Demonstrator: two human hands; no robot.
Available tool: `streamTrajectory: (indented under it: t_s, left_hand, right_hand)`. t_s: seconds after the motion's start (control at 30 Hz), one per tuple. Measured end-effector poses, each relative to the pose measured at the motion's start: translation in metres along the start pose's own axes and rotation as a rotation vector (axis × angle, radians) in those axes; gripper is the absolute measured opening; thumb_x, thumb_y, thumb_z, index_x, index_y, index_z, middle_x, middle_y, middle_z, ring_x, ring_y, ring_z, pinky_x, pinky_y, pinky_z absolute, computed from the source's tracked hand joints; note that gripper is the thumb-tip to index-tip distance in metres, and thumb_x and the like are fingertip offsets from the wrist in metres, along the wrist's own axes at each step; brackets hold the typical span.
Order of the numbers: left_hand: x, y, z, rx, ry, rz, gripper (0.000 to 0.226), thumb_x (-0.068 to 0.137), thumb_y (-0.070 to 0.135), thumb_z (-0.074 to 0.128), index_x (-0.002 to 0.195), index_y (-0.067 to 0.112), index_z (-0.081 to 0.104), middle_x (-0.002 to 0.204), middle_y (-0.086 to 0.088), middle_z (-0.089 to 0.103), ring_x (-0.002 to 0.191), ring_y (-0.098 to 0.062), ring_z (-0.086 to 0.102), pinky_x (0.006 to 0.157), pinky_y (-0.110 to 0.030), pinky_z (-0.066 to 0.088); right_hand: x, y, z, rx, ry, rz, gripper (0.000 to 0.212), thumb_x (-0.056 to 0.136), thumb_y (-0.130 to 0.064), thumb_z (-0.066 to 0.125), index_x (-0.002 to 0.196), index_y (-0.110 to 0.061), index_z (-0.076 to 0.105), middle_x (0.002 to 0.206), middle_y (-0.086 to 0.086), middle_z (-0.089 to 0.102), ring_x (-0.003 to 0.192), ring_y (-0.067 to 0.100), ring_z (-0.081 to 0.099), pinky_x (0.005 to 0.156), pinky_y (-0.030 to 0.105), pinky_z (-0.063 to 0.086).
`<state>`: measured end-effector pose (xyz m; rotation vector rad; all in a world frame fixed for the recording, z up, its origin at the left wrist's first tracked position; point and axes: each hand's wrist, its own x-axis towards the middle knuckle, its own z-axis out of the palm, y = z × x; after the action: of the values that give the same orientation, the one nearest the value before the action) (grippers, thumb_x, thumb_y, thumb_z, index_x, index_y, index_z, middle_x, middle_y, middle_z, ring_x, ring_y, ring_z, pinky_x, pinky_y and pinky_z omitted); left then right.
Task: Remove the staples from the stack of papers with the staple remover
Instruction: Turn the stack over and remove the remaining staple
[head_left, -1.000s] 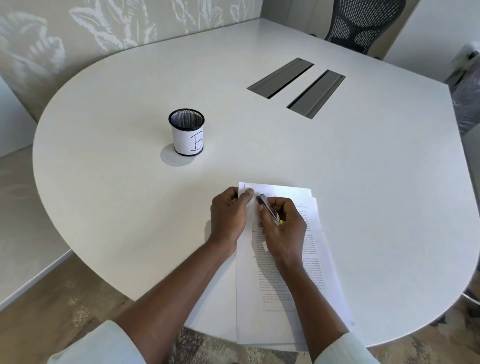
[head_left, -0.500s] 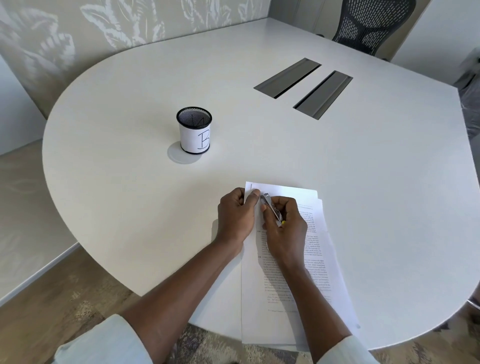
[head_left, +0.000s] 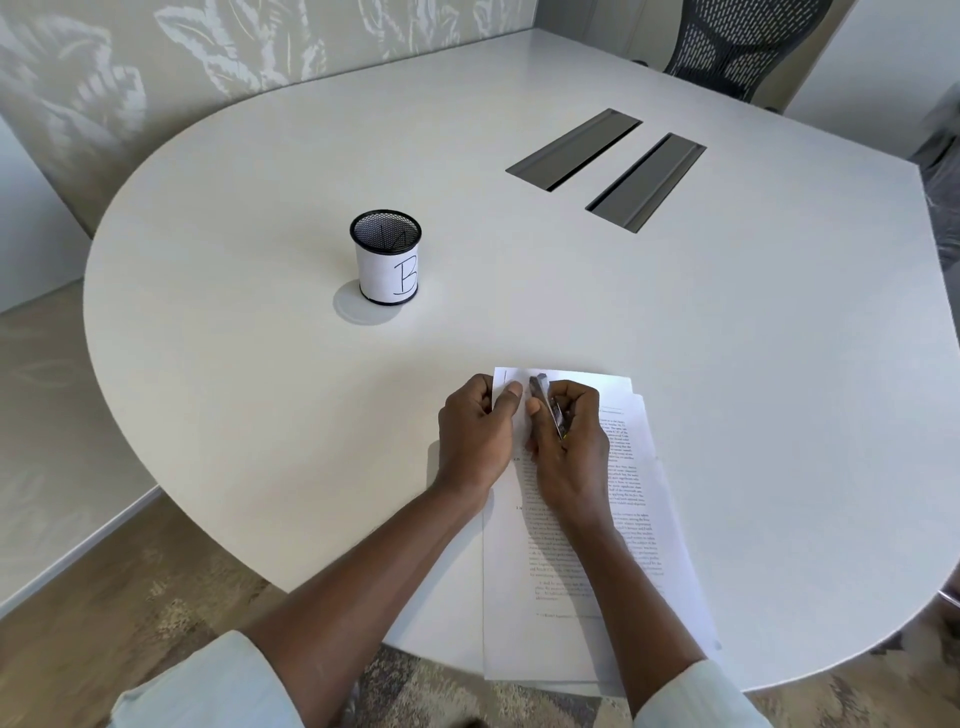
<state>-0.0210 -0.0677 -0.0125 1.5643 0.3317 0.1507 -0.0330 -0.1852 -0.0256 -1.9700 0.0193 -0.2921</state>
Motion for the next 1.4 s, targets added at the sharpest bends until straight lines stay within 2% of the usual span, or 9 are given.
streamTrajectory:
  t_s: [0.13,0.3,0.43,0.63,0.73,0.8,0.93,1.27,1.4]
  left_hand:
    - [0.003,0.005,-0.004,-0.033,-0.027,-0.051,0.05,0.102,0.022,0.071,0.07,0.0,0.04,0.065,-0.004,0.033,0.068,-0.023,0.032,0.066,-0.037,0.028]
    - [0.011,0.013,-0.012,-0.121,-0.1,-0.206,0.032,0.098,0.023,0.071,0.093,-0.008,0.071,0.082,-0.029,0.071,0.073,-0.026,0.064,0.071,-0.04,0.052]
    - [0.014,0.017,-0.016,-0.138,-0.095,-0.307,0.036,0.084,0.025,0.072,0.098,-0.008,0.074,0.086,-0.019,0.076,0.078,-0.028,0.069,0.077,-0.042,0.055]
    - [0.008,0.012,-0.016,-0.059,-0.071,-0.264,0.018,0.098,0.02,0.072,0.092,0.009,0.084,0.097,-0.018,0.084,0.087,-0.037,0.083,0.083,-0.056,0.068]
    - [0.004,0.013,-0.013,-0.039,-0.05,-0.217,0.026,0.098,0.023,0.07,0.1,-0.001,0.079,0.105,-0.03,0.079,0.085,-0.037,0.077,0.087,-0.06,0.065]
    - [0.002,0.013,-0.013,-0.037,-0.032,-0.198,0.034,0.097,0.025,0.069,0.104,-0.008,0.072,0.102,-0.035,0.075,0.081,-0.029,0.066,0.08,-0.046,0.06]
    - [0.001,0.011,-0.012,-0.024,-0.025,-0.207,0.04,0.1,0.026,0.068,0.105,-0.014,0.064,0.085,-0.01,0.061,0.079,-0.023,0.053,0.075,-0.038,0.042]
    - [0.004,0.01,-0.015,-0.11,-0.039,-0.247,0.022,0.101,0.017,0.074,0.103,-0.005,0.079,0.1,-0.031,0.08,0.083,-0.027,0.067,0.083,-0.054,0.065]
    - [0.005,0.007,-0.016,-0.146,-0.044,-0.26,0.025,0.101,0.016,0.074,0.099,-0.009,0.076,0.09,-0.015,0.068,0.083,-0.026,0.062,0.081,-0.042,0.054]
  right_hand:
    - [-0.002,0.001,-0.002,0.049,-0.001,0.05,0.024,0.109,-0.037,0.068,0.128,-0.024,0.064,0.091,-0.017,0.071,0.079,0.01,0.068,0.07,0.031,0.057]
    - [0.004,-0.001,-0.008,0.198,-0.099,0.132,0.018,0.102,-0.039,0.071,0.108,-0.022,0.074,0.079,-0.007,0.074,0.069,0.013,0.068,0.065,0.023,0.053]
    - [0.014,-0.003,-0.016,0.174,-0.118,0.164,0.02,0.092,-0.037,0.077,0.101,-0.019,0.077,0.077,-0.001,0.075,0.067,0.015,0.066,0.066,0.036,0.055]
    - [0.014,-0.001,-0.015,0.121,-0.052,0.152,0.011,0.092,-0.031,0.083,0.099,-0.023,0.082,0.085,-0.006,0.082,0.074,0.012,0.071,0.075,0.041,0.06]
    - [0.008,-0.002,-0.008,0.093,0.01,0.129,0.009,0.093,-0.03,0.083,0.099,-0.024,0.082,0.087,-0.012,0.083,0.075,0.004,0.073,0.069,0.026,0.058]
    - [0.003,-0.001,-0.004,0.086,0.041,0.128,0.009,0.093,-0.028,0.083,0.101,-0.023,0.082,0.09,-0.016,0.083,0.079,0.0,0.075,0.07,0.016,0.054]
    - [-0.004,0.002,-0.003,0.067,0.064,0.119,0.015,0.093,-0.028,0.083,0.104,-0.019,0.082,0.093,-0.01,0.084,0.085,0.004,0.076,0.078,0.023,0.058]
    - [-0.006,-0.001,-0.004,0.054,0.057,0.095,0.022,0.087,-0.036,0.08,0.101,-0.02,0.081,0.092,-0.01,0.083,0.083,0.003,0.075,0.077,0.023,0.057]
    - [-0.007,-0.003,-0.004,0.028,0.049,0.063,0.019,0.086,-0.036,0.08,0.097,-0.021,0.081,0.09,-0.014,0.082,0.083,0.002,0.075,0.077,0.022,0.057]
